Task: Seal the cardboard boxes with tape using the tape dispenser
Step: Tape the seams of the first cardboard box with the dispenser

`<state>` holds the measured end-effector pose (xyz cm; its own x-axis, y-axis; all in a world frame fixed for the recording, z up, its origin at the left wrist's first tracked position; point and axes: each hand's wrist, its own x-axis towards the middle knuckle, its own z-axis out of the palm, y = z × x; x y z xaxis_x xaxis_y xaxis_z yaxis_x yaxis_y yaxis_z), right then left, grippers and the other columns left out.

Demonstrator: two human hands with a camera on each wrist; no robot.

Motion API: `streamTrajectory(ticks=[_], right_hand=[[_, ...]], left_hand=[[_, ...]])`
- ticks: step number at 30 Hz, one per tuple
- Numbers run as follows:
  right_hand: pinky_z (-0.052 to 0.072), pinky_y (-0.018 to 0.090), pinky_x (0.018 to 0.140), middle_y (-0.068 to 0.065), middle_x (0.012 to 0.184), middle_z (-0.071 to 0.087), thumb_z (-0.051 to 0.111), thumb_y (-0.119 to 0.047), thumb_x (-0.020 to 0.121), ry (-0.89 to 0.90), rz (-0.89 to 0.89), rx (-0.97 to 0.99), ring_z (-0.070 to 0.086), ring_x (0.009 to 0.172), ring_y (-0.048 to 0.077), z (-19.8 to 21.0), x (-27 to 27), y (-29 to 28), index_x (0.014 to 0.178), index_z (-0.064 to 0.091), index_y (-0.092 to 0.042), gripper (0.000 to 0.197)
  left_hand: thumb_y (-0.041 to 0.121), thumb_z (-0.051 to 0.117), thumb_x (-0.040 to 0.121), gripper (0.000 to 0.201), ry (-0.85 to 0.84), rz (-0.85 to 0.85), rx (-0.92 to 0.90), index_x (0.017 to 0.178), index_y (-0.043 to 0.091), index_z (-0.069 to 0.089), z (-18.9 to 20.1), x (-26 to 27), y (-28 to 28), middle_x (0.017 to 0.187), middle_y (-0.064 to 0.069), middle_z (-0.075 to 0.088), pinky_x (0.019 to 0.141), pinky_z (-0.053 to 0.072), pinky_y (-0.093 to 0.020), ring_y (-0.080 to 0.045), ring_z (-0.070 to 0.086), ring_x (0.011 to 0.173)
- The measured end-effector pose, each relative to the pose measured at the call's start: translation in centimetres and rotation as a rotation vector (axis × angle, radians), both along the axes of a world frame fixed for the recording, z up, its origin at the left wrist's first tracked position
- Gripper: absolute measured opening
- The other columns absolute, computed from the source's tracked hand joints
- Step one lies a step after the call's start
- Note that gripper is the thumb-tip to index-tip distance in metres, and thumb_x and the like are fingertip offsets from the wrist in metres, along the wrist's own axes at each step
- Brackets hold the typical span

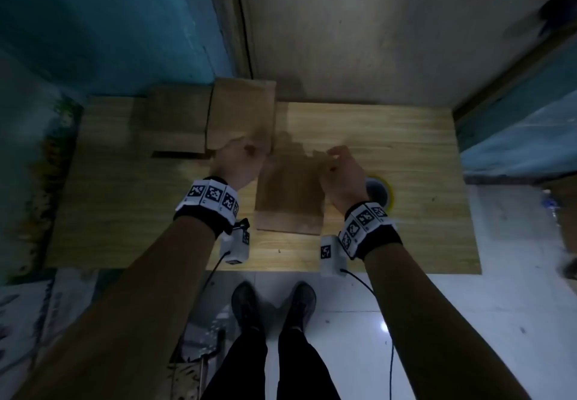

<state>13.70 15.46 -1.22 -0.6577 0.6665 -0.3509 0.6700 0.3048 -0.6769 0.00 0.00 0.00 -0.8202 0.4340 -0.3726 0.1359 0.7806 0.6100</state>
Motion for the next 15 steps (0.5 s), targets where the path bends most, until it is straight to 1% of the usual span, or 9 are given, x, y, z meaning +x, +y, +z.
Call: streamTrajectory(ticks=[1,3,5,6,8,10,12,14,15], right_hand=[[0.055,0.041,0.078,0.013,0.111,0.067,0.048,-0.019,0.099,-0.038,0.012,-0.020,0.065,0.098,0.032,-0.3,0.0,0.0,0.139,0.044,-0.012,0.041],[0.050,0.037,0.081,0.016,0.127,0.060,0.047,-0.018,0.100,-0.091,0.032,-0.074,0.062,0.109,0.035,-0.7,0.1,-0.2,0.147,0.035,-0.012,0.049],[0.043,0.032,0.085,0.015,0.141,0.051,0.045,-0.020,0.102,-0.115,0.034,-0.139,0.056,0.119,0.034,-1.0,0.2,-0.5,0.154,0.027,-0.015,0.055],[0.041,0.031,0.088,0.013,0.147,0.046,0.044,-0.021,0.102,-0.113,0.027,-0.155,0.053,0.124,0.034,-0.9,0.2,-0.7,0.155,0.025,-0.017,0.057],[0.038,0.030,0.092,0.010,0.153,0.040,0.043,-0.021,0.104,-0.096,0.037,-0.162,0.047,0.131,0.032,-0.7,0.2,-0.8,0.156,0.025,-0.020,0.055],[0.041,0.031,0.092,0.008,0.147,0.046,0.042,-0.018,0.104,-0.075,0.042,-0.169,0.052,0.122,0.029,-0.6,0.4,-0.8,0.154,0.029,-0.023,0.052],[0.047,0.035,0.088,0.007,0.130,0.056,0.044,-0.016,0.103,-0.039,0.027,-0.162,0.058,0.107,0.028,-0.4,0.5,-1.0,0.152,0.035,-0.024,0.050],[0.046,0.032,0.083,0.002,0.112,0.054,0.046,-0.015,0.102,0.006,0.021,-0.119,0.058,0.097,0.022,-0.3,0.5,-1.2,0.149,0.040,-0.021,0.047],[0.045,0.029,0.080,0.000,0.108,0.053,0.048,-0.015,0.101,0.034,0.014,-0.097,0.057,0.093,0.020,-0.4,0.6,-1.2,0.147,0.042,-0.019,0.046]], left_hand=[[0.041,0.049,0.092,0.023,-0.032,0.019,-0.029,0.095,0.021,0.060,-0.2,0.2,0.0,0.088,0.001,0.062,0.071,0.047,-0.030,-0.023,0.062,0.087],[0.045,0.051,0.093,0.028,-0.142,0.077,-0.081,0.099,0.018,0.055,-0.7,1.0,0.1,0.090,-0.004,0.064,0.075,0.057,-0.037,-0.028,0.064,0.086],[0.047,0.048,0.094,0.027,-0.287,0.136,-0.081,0.105,0.022,0.050,-1.5,2.0,0.0,0.101,-0.009,0.063,0.080,0.059,-0.044,-0.031,0.063,0.091],[0.047,0.046,0.095,0.027,-0.357,0.186,-0.060,0.110,0.025,0.049,-1.5,2.4,0.0,0.107,-0.008,0.060,0.081,0.058,-0.046,-0.031,0.061,0.095],[0.047,0.045,0.096,0.037,-0.439,0.229,-0.030,0.126,0.025,0.048,-1.6,2.7,0.0,0.111,-0.004,0.055,0.083,0.057,-0.045,-0.028,0.057,0.099],[0.048,0.043,0.096,0.044,-0.475,0.188,-0.010,0.132,0.023,0.047,-1.6,2.9,0.0,0.113,-0.003,0.055,0.084,0.057,-0.045,-0.027,0.055,0.101],[0.051,0.044,0.094,0.046,-0.484,0.172,0.029,0.130,0.023,0.051,-1.4,3.1,-0.1,0.114,-0.001,0.058,0.085,0.056,-0.046,-0.024,0.057,0.099],[0.055,0.047,0.092,0.048,-0.460,0.189,0.066,0.130,0.027,0.052,-1.0,3.1,-0.3,0.114,0.001,0.060,0.083,0.057,-0.045,-0.022,0.059,0.098],[0.057,0.048,0.090,0.050,-0.444,0.195,0.081,0.132,0.030,0.052,-0.8,3.1,-0.4,0.116,0.001,0.060,0.082,0.058,-0.044,-0.023,0.060,0.099]])
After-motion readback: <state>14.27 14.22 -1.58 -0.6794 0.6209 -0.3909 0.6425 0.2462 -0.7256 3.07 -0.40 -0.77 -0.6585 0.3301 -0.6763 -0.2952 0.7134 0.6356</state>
